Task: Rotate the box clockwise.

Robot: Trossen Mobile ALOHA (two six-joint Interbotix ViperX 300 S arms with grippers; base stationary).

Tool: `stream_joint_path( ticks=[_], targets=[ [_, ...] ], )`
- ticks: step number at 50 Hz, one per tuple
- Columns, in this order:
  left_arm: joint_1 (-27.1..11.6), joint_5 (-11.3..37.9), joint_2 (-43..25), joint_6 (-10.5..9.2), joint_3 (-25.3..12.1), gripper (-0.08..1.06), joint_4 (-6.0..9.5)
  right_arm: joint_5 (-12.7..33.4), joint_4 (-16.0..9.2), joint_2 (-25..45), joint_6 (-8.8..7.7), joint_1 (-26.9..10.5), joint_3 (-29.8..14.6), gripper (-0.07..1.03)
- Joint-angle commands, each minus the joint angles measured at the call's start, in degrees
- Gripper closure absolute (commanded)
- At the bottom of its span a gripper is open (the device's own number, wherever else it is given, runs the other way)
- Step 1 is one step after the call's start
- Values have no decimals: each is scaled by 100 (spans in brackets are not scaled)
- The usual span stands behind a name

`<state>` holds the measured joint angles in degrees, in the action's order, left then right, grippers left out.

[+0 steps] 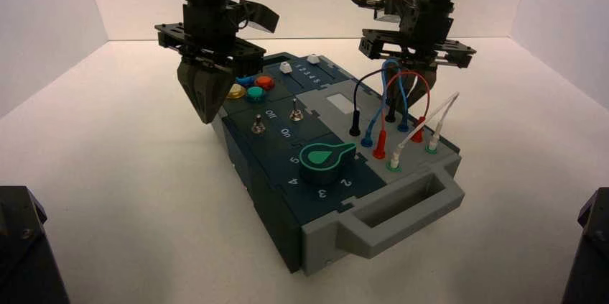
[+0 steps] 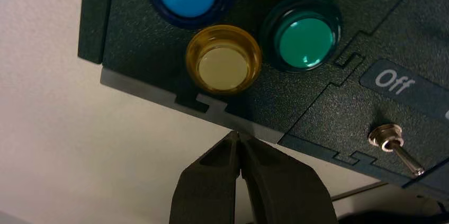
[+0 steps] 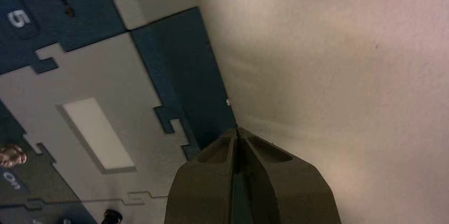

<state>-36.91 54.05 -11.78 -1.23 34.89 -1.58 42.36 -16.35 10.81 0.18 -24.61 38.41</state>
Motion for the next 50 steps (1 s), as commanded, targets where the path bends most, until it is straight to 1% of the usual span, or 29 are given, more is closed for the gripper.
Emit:
stream_joint_path(
  ticks=[1,8,13,24,31,37,46,50],
  targets=[
    [-97,-325,9,9,-378,101,26,53,-316,-264,35,-606,18,99],
    [-88,-360,-35,9,-448,101,26,53,-396,-396,35,-650,114,99],
    [-79,-360,-79,9,-519,101,9,44,-466,-475,35,-747,202,99],
    [-70,-439,-158,9,-703,101,0,0,-642,-519,53,-1090,325,99],
    [-53,-483,-185,9,-817,101,-35,-114,-677,-527,53,-1125,396,99],
    [-26,-580,-185,9,-870,101,-97,-141,-703,-580,53,-1169,457,99],
    [9,-633,-185,9,-870,101,-105,-237,-870,-747,53,-1371,527,99],
    [18,-668,-185,9,-879,101,-105,-281,-861,-773,53,-1380,571,99]
  ],
)
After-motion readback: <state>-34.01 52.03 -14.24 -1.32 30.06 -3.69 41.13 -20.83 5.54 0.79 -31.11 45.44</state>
